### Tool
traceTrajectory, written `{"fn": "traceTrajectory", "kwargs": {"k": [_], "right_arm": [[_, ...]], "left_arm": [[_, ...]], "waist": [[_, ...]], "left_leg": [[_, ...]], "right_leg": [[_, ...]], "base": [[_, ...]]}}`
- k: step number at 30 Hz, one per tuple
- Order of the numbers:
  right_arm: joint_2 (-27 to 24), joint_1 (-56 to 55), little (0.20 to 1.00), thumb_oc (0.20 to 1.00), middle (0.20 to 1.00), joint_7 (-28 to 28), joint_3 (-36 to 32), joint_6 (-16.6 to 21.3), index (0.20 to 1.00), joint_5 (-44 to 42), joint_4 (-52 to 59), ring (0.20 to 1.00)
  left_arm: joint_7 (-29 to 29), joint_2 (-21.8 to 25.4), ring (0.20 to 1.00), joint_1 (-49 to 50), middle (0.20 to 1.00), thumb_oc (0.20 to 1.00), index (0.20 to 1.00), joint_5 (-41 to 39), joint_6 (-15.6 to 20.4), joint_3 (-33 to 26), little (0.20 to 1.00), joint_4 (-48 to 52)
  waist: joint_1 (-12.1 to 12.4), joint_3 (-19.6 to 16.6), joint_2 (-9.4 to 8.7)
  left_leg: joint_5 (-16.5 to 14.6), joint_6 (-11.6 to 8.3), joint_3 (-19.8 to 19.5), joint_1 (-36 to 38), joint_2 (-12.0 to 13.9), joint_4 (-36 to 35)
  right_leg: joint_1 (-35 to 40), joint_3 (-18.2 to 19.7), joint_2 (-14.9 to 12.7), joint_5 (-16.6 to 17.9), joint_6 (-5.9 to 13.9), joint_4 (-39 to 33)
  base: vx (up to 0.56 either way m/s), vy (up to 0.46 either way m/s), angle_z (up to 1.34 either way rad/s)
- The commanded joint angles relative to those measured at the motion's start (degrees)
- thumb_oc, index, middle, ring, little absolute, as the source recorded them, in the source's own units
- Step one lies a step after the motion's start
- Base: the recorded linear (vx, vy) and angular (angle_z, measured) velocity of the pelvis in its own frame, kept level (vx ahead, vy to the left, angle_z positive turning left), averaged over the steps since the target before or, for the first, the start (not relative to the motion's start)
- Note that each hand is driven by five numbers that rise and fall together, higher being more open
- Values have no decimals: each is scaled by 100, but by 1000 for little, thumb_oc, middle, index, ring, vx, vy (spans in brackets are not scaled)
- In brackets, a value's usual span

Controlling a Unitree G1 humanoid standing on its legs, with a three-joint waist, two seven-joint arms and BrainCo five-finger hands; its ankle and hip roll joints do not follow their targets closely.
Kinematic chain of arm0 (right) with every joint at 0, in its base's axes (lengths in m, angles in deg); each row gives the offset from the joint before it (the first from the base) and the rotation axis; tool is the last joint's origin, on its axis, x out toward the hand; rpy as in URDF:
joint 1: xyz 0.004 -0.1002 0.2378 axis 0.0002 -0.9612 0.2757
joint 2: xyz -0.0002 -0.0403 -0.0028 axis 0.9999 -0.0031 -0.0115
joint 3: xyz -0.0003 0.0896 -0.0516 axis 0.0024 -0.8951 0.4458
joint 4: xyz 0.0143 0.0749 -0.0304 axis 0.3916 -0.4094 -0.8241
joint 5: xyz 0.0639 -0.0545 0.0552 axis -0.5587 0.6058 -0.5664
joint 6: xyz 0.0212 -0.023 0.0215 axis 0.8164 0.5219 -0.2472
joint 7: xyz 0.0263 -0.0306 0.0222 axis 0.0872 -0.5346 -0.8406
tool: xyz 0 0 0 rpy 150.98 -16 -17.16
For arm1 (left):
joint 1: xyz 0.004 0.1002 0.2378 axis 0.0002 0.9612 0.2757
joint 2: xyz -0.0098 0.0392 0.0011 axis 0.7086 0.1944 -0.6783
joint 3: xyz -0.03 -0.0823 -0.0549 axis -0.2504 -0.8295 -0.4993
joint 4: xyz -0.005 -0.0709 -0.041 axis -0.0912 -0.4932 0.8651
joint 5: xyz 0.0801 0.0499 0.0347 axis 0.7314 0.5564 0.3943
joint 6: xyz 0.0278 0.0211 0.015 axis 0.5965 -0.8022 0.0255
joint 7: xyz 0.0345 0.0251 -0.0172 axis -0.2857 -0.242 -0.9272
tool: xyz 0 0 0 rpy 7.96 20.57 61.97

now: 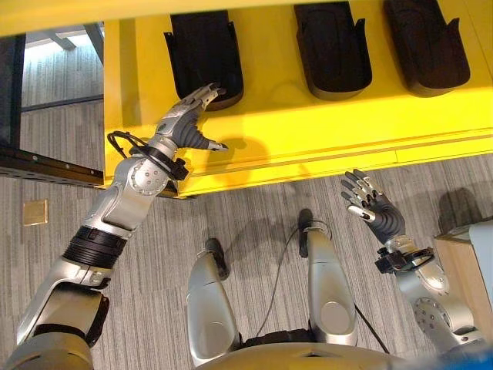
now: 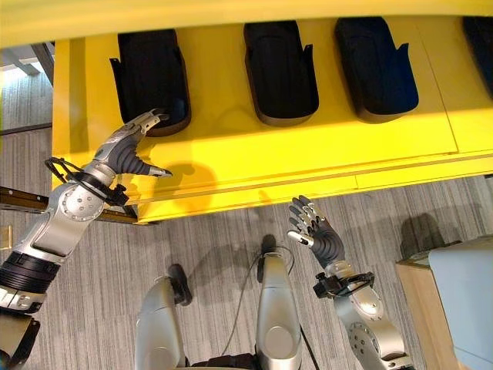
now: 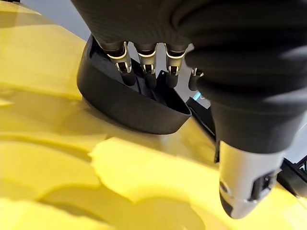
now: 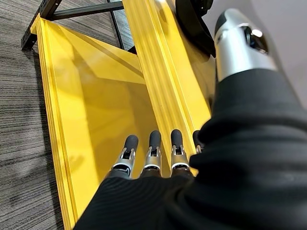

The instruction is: Move parts from the plastic box to the shelf.

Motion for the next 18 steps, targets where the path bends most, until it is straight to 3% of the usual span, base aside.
{"fn": "traceTrajectory", "kwargs": {"k": [1,18], "right_arm": [[134,-361,1000,1000,1000,119,-290,142,1000,-217,226,1000],[151,-397,1000,1000,1000,179,-285,78,1000,-260,177,1000]], "left_arm": [[-19,278,1000,180,1000,1000,1000,46,122,-210,1000,278],[237,395,1000,131,1000,1000,1000,210,21,-105,1000,209]], "waist": [[8,-286,-31],[8,-231,-10]], "left_leg": [[623,-208,-368,-268,247,-318],[626,-205,-364,-302,255,-274]], "right_leg": [[513,268,-412,-108,219,167],[467,305,-398,-125,200,212]], "base": [[0,0,0],[0,0,0]]}}
